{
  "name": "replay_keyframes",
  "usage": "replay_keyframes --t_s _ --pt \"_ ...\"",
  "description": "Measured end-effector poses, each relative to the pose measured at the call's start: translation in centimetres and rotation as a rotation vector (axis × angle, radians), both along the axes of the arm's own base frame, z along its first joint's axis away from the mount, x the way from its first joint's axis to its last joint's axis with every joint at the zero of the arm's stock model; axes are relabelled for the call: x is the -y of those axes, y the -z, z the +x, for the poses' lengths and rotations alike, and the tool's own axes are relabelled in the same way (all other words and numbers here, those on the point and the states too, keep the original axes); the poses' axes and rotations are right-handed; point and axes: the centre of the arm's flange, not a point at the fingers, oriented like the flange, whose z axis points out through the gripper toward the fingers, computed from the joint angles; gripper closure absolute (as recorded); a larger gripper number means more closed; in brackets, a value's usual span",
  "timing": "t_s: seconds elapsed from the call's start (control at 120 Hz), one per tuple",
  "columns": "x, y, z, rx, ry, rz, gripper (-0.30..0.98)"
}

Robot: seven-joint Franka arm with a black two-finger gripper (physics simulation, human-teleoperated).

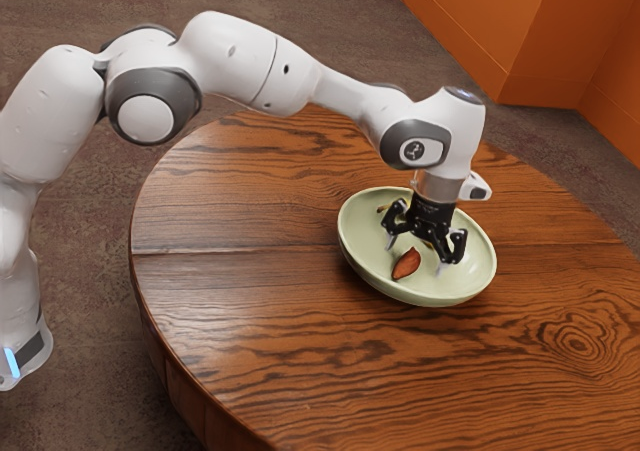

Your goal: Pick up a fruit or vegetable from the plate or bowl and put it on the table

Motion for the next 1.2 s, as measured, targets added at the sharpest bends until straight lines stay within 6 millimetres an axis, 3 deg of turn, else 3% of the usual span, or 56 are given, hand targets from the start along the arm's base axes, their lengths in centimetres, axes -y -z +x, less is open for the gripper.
replay_keyframes --t_s 0.167,0.308,0.592,0.8,1.033,1.2 --pt "0.1 -0.9 -0.1 0.015 0.011 0.003 0.15" --pt "0.1 -0.8 -0.1 0.013 0.011 0.005 0.35" --pt "0.1 -0.7 -0.1 0.011 0.006 0.007 0.54" --pt "0.5 -2.6 -0.2 0.042 0.012 0.022 0.54" --pt "8.9 -8.4 -1.1 0.158 0.124 0.044 0.53" --pt "15.9 -10.3 -2.5 0.213 0.2 0.033 0.53"
